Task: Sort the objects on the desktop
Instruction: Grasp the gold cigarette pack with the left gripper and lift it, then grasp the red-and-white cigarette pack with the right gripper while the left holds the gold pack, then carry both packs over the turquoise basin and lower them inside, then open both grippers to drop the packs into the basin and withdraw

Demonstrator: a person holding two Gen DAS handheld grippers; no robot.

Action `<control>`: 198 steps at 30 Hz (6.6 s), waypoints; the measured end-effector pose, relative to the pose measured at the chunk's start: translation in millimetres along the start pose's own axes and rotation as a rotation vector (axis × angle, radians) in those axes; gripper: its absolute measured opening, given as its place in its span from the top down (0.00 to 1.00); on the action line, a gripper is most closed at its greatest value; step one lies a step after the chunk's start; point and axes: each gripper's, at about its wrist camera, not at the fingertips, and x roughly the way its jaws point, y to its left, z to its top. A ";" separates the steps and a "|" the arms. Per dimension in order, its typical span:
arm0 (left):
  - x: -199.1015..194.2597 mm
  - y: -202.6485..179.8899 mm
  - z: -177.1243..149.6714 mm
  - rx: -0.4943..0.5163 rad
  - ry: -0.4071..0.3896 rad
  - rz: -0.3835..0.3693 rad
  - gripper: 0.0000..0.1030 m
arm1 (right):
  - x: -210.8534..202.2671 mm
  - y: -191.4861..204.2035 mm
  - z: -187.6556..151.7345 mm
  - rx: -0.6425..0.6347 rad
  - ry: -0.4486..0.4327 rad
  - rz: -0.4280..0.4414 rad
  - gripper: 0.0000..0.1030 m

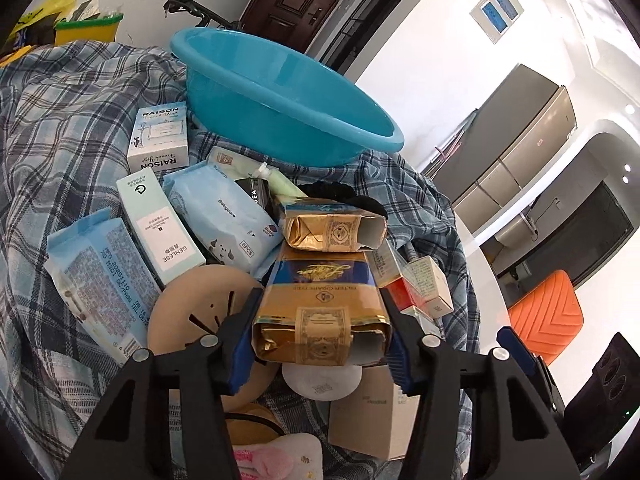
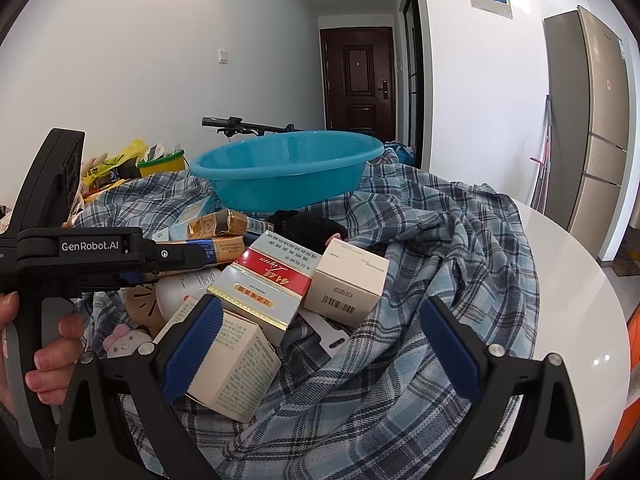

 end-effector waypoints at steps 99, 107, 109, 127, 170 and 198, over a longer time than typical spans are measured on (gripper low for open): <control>-170.5 -124.8 86.8 0.376 -0.633 0.344 0.47 | -65.1 37.6 172.6 -0.068 -0.401 0.021 0.47; -146.5 -123.1 146.1 0.407 -0.724 0.307 0.47 | -23.9 29.1 212.7 -0.050 -0.404 0.003 0.47; -141.7 -121.8 161.8 0.385 -0.776 0.312 0.47 | -11.9 30.5 223.9 -0.050 -0.414 -0.036 0.47; 9.6 -70.8 253.4 0.328 -0.481 0.348 0.47 | 111.2 7.9 259.1 0.022 -0.296 -0.028 0.47; 143.2 36.0 244.2 0.133 0.115 0.521 0.48 | 247.5 -1.9 204.2 -0.023 0.385 0.000 0.47; 124.0 25.3 251.1 0.176 0.021 0.528 0.22 | 245.0 -1.9 209.7 -0.045 0.351 -0.032 0.38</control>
